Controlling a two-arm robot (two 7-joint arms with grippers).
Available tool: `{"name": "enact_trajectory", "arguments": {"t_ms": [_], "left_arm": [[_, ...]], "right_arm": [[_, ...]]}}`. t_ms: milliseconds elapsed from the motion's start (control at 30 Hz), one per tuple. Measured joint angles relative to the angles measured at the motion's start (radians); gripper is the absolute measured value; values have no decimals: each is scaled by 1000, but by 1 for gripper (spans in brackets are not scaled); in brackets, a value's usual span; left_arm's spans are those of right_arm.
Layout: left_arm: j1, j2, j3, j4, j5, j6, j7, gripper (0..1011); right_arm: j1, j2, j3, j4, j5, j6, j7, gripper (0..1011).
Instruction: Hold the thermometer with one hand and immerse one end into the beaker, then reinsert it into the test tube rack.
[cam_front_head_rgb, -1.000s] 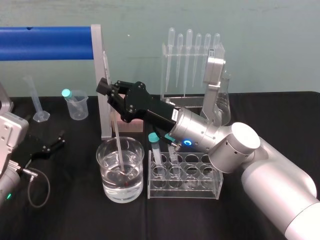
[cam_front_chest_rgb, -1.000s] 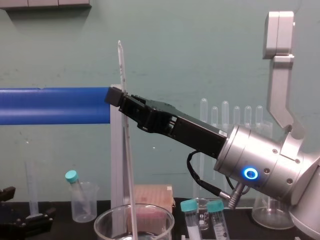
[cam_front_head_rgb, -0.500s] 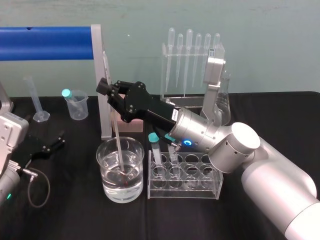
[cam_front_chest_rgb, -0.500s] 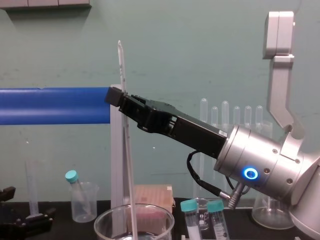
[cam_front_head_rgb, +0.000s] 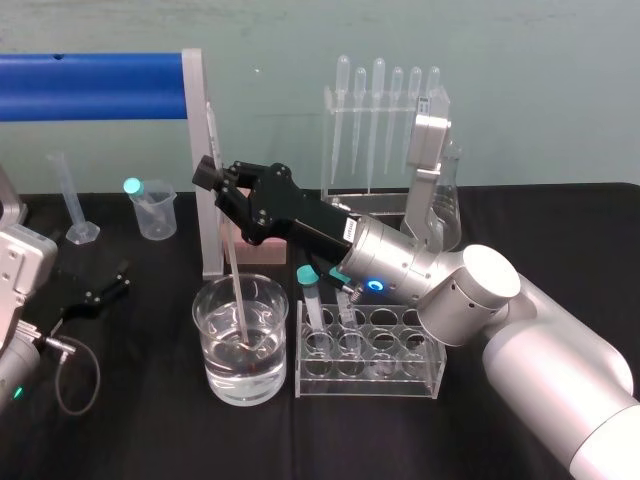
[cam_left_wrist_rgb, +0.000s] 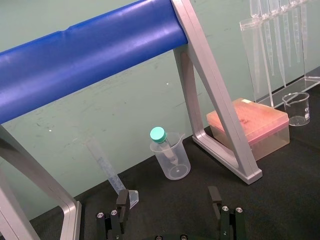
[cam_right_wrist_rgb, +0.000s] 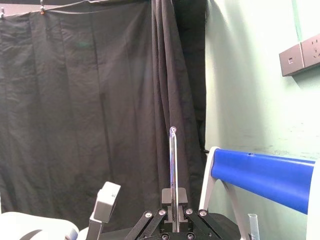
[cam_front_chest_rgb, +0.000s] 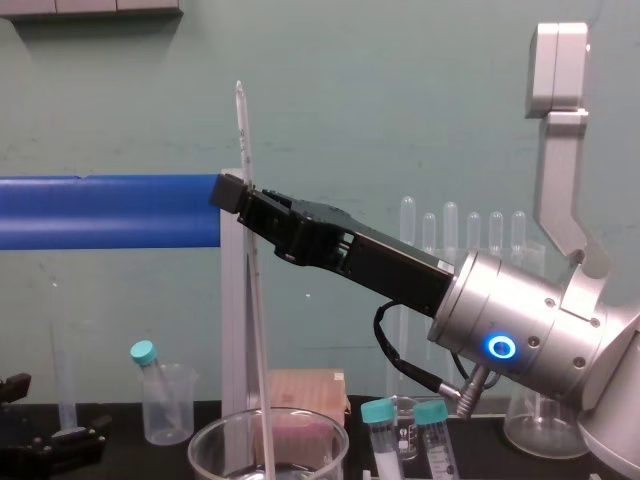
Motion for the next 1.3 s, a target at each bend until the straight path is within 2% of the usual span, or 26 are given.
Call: {"name": "enact_trajectory", "arguments": {"t_ms": [633, 867, 1133, 1300], "left_arm": [[0, 0, 0, 0, 0, 0, 0, 1008], [0, 0, 0, 0, 0, 0, 0, 1008], [0, 0, 0, 0, 0, 0, 0, 1008], [0, 0, 0, 0, 0, 0, 0, 1008]], "right_arm": [[0, 0, 0, 0, 0, 0, 1, 57], [8, -9, 8, 7, 17, -14, 37, 56], [12, -35, 57, 10, 98, -55, 102, 57], [17, -37, 90, -30, 144, -69, 128, 57]]}}
